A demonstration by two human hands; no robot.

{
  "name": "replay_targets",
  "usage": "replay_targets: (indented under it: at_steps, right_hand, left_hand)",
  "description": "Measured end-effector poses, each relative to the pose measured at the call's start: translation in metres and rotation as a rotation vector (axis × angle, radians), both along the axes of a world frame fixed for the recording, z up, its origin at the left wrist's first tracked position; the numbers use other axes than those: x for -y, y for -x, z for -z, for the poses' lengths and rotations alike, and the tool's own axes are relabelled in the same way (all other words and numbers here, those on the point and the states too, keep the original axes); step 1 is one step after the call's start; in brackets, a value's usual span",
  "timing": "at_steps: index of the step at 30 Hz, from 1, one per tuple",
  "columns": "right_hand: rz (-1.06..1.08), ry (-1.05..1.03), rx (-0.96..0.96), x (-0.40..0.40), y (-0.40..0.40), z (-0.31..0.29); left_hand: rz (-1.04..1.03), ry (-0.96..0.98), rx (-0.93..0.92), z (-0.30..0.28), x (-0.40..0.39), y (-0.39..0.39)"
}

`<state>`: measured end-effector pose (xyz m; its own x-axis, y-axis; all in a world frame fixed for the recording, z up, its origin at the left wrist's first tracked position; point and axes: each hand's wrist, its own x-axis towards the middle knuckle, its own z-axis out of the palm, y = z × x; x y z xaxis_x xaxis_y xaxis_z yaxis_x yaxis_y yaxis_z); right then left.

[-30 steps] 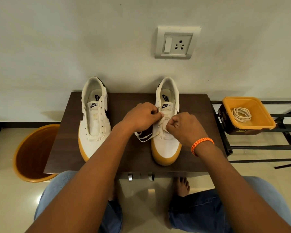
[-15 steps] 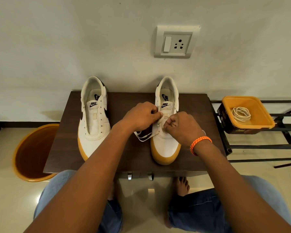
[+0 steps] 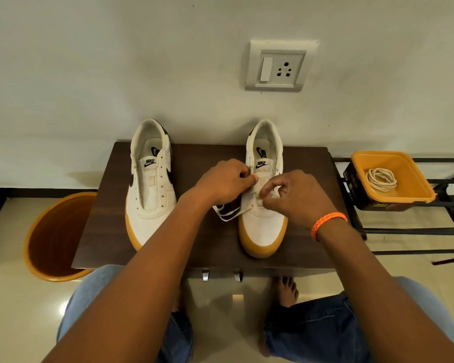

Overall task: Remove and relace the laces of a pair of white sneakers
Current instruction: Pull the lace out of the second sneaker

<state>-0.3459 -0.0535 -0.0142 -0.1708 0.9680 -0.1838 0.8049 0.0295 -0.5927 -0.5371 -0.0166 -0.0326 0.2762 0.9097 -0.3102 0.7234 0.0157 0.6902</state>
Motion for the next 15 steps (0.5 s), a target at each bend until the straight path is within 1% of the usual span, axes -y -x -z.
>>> replay_targets:
  at_steps: [4,9,12,15]
  right_hand:
    - [-0.03,-0.081,0.104,0.004,0.015,0.02]
    - [0.022,-0.112,0.17,0.003,0.02,0.029]
    - [0.044,-0.071,0.134,0.001,0.017,0.024]
    - [0.092,0.019,0.063,-0.005,0.002,0.011]
  left_hand:
    - [0.008,-0.01,0.003,0.001,0.0,0.0]
    - [0.018,-0.016,-0.009,0.0,0.0,-0.001]
    - [0.024,0.002,-0.021,0.0,0.0,0.0]
    - [0.02,0.017,-0.056,-0.001,-0.001,0.001]
